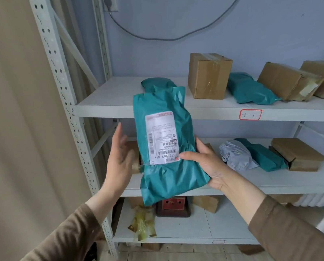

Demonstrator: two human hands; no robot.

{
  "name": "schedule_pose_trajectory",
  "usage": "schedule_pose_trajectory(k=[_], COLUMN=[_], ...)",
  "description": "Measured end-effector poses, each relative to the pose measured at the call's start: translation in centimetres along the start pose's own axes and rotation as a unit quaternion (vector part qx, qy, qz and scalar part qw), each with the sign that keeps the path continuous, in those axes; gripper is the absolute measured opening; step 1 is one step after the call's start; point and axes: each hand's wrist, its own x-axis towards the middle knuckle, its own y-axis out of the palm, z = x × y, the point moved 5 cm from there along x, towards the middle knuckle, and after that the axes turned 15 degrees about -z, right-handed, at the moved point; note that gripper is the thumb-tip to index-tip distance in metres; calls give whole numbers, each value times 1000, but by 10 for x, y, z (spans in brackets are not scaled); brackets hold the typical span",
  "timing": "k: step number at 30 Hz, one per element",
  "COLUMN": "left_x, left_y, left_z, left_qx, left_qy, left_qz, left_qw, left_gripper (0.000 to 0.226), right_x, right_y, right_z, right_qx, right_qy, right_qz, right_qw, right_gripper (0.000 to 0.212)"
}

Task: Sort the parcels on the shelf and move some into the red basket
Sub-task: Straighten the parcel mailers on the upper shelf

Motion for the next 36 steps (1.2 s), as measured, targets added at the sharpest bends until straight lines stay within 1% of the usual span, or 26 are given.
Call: schedule_pose_trajectory(k=[1,2,3,4,5,6,8,11,14,16,17,19,21,24,28,30,32,34,36], left_x=[-1,-2,-5,-8,-9,-8,3,39,88,123,141,176,208,254,308,330,347,358,362], left_y=[4,10,15,19,23,25,23,13,-4,-13,-16,-21,-23,-27,-33,-36,-38,-39,-39], left_z=[0,-2,-7,-12,-16,-18,-17,-17,-21,-21,-18,-13,-7,9,40,54,68,79,85], left_qx=[-57,-87,-95,-94,-92,-93,-93,-107,-120,-119,-115,-102,-88,-54,-7,17,43,68,98], left_qy=[-98,-176,-217,-235,-245,-253,-274,-275,-256,-253,-252,-248,-256,-279,-288,-295,-300,-305,-302], left_qz=[25,62,109,148,170,171,126,47,-1,-17,-23,-31,-32,-27,-40,-48,-54,-58,-55], left_qw=[993,979,965,956,950,948,949,954,959,960,961,963,962,958,957,954,951,948,947], left_gripper=[63,54,59,69,75,81,89,85,74,69,67,60,48,33,44,46,45,39,44], right_x=[5,10,15,20,27,33,47,70,95,115,126,152,183,229,279,300,319,333,343], right_y=[-1,0,1,3,5,9,21,49,83,105,115,134,151,176,202,213,219,223,226], right_z=[0,1,1,1,0,1,5,21,42,53,57,65,70,72,68,62,57,52,47], right_qx=[7,15,23,32,41,51,62,71,56,29,13,-11,-24,-16,-2,-15,-33,-46,-71], right_qy=[-4,-7,-8,-7,-7,-4,2,5,-5,-10,-12,-15,-16,-6,1,8,16,20,21], right_qz=[-11,-23,-34,-46,-60,-74,-97,-96,-43,-6,-3,-20,-39,-57,-81,-90,-99,-111,-113], right_qw=[1000,1000,999,998,997,996,993,993,997,1000,1000,1000,999,998,997,996,994,993,991], right_gripper=[60,59,58,58,58,59,61,54,44,42,42,41,43,45,42,41,40,39,37])
